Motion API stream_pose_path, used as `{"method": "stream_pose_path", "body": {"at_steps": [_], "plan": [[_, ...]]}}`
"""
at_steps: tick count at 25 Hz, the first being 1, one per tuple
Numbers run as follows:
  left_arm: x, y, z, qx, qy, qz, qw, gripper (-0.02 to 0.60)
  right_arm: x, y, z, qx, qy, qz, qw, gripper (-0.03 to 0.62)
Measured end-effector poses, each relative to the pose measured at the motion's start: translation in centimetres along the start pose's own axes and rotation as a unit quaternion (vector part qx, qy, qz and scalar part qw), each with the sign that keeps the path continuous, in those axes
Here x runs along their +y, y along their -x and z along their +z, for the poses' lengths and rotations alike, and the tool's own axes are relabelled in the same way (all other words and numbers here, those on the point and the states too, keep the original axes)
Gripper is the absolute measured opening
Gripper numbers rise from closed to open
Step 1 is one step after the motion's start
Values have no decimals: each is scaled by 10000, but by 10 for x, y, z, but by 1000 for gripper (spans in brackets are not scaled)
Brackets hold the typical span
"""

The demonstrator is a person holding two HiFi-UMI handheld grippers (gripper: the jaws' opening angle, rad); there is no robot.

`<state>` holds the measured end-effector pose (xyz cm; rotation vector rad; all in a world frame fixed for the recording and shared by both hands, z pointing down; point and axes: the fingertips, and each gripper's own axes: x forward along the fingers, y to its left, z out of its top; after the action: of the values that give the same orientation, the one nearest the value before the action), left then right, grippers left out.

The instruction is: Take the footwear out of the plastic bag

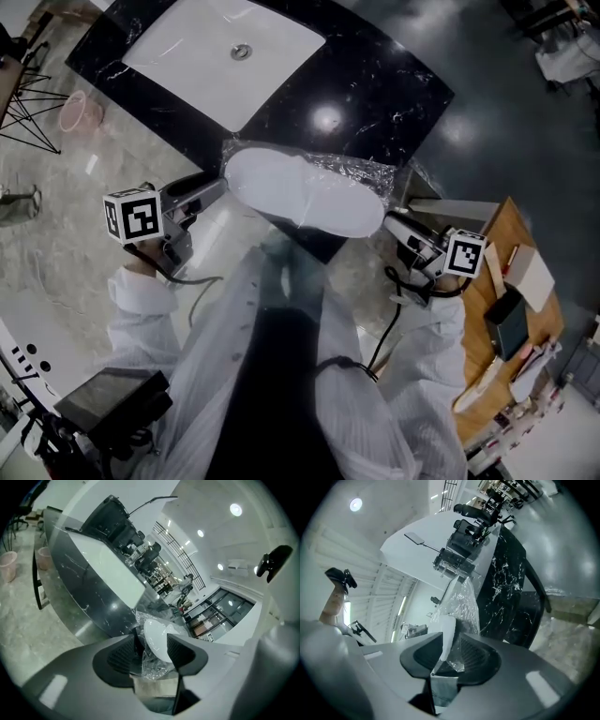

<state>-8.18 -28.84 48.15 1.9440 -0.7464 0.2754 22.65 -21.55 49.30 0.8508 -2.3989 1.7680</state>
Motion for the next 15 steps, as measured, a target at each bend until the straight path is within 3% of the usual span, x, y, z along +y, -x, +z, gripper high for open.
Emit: {"method": "stream_pose_path", "body": {"at_steps": [7,15], "plan": [[-1,-19,-8,431,8,-208,9989,206,6,-17,-7,199,-492,818,9952,124],[-9,-28,-13,746,-126,-413,9963,198,23,-37,-15,575,-704,1553,9837,124]]}}
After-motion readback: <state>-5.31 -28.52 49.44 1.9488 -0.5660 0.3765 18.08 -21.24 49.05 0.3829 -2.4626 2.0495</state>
